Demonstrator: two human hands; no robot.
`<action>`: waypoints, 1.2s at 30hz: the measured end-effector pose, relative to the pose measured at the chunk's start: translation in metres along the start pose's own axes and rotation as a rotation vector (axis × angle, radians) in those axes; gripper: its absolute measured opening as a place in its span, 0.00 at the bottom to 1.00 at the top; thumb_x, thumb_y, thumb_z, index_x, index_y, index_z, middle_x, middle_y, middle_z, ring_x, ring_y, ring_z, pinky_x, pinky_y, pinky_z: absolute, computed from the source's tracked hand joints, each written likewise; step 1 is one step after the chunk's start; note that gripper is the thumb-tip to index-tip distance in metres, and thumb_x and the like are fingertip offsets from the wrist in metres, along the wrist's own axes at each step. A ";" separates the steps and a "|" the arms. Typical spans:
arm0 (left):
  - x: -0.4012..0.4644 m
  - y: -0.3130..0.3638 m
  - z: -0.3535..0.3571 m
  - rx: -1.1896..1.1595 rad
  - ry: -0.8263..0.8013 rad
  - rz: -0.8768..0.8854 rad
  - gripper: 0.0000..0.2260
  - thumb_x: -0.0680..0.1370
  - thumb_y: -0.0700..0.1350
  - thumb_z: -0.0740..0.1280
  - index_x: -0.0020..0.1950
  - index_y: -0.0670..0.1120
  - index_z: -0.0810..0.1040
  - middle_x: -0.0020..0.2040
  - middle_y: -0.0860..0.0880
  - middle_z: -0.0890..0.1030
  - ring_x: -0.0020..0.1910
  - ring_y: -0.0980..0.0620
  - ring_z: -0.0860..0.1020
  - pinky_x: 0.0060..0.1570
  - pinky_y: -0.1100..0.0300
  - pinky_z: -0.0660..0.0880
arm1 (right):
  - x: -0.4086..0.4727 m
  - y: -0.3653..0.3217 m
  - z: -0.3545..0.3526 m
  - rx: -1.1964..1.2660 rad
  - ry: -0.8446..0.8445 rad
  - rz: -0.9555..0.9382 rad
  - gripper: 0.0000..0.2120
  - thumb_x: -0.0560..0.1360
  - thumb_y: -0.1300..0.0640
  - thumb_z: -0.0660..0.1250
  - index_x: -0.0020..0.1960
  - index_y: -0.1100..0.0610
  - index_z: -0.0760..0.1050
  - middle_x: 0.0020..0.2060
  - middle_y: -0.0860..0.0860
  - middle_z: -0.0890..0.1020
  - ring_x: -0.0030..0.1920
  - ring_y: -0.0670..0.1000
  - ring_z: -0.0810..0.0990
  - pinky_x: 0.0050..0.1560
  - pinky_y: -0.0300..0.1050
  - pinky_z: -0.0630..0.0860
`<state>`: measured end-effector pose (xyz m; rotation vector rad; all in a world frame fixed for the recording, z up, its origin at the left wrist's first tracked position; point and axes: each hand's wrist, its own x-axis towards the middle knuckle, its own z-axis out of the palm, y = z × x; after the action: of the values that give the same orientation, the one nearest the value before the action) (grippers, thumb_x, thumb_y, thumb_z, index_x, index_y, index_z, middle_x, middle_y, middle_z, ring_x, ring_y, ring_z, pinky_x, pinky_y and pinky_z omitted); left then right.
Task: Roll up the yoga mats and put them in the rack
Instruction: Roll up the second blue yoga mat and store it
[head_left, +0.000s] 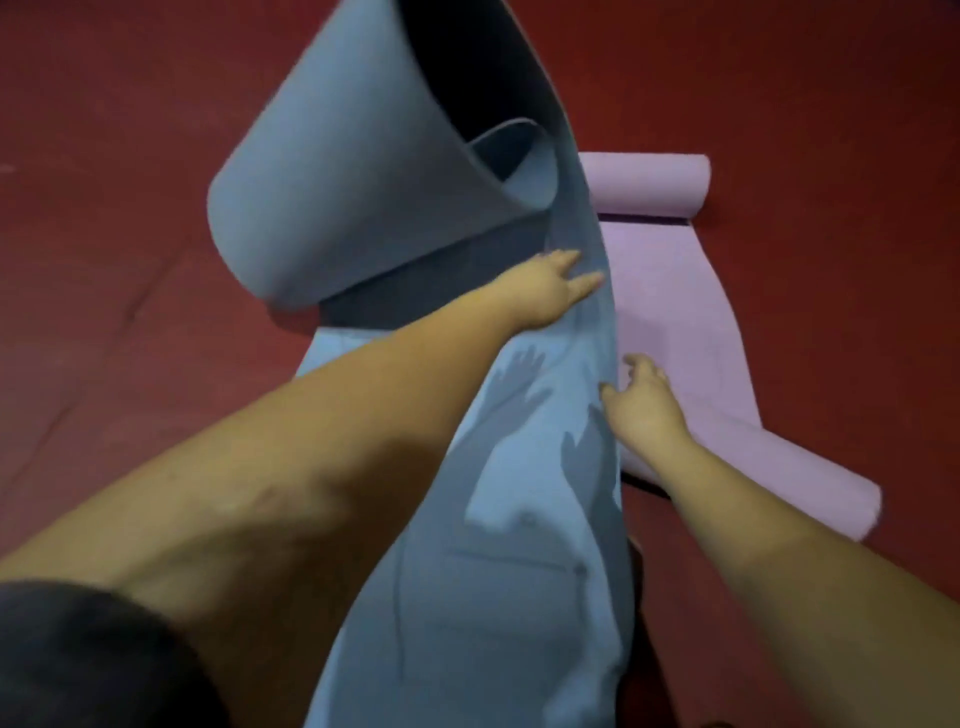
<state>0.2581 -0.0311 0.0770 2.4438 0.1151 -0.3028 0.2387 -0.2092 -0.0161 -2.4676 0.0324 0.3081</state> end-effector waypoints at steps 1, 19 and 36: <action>-0.009 -0.013 0.013 0.024 -0.010 -0.035 0.28 0.83 0.58 0.57 0.80 0.46 0.59 0.79 0.46 0.61 0.78 0.46 0.60 0.72 0.57 0.57 | -0.003 0.013 0.004 -0.043 -0.043 0.002 0.23 0.77 0.57 0.64 0.71 0.61 0.68 0.66 0.62 0.72 0.64 0.61 0.74 0.62 0.48 0.69; -0.307 -0.242 0.257 0.277 -0.873 -0.307 0.29 0.77 0.59 0.68 0.75 0.48 0.68 0.73 0.46 0.70 0.70 0.45 0.69 0.67 0.56 0.65 | -0.240 0.169 0.179 -0.685 -1.067 -0.249 0.18 0.76 0.49 0.65 0.64 0.53 0.73 0.63 0.53 0.75 0.63 0.57 0.75 0.61 0.49 0.71; -0.333 -0.240 0.254 0.259 -0.765 -0.307 0.14 0.83 0.52 0.59 0.61 0.47 0.78 0.60 0.43 0.80 0.59 0.44 0.78 0.55 0.56 0.72 | -0.253 0.144 0.154 -0.596 -1.014 -0.238 0.12 0.81 0.52 0.56 0.54 0.52 0.77 0.54 0.53 0.80 0.53 0.56 0.78 0.54 0.50 0.72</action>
<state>-0.1508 -0.0065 -0.1785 2.3734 0.1179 -1.4299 -0.0539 -0.2437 -0.1626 -2.5152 -0.8727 1.5885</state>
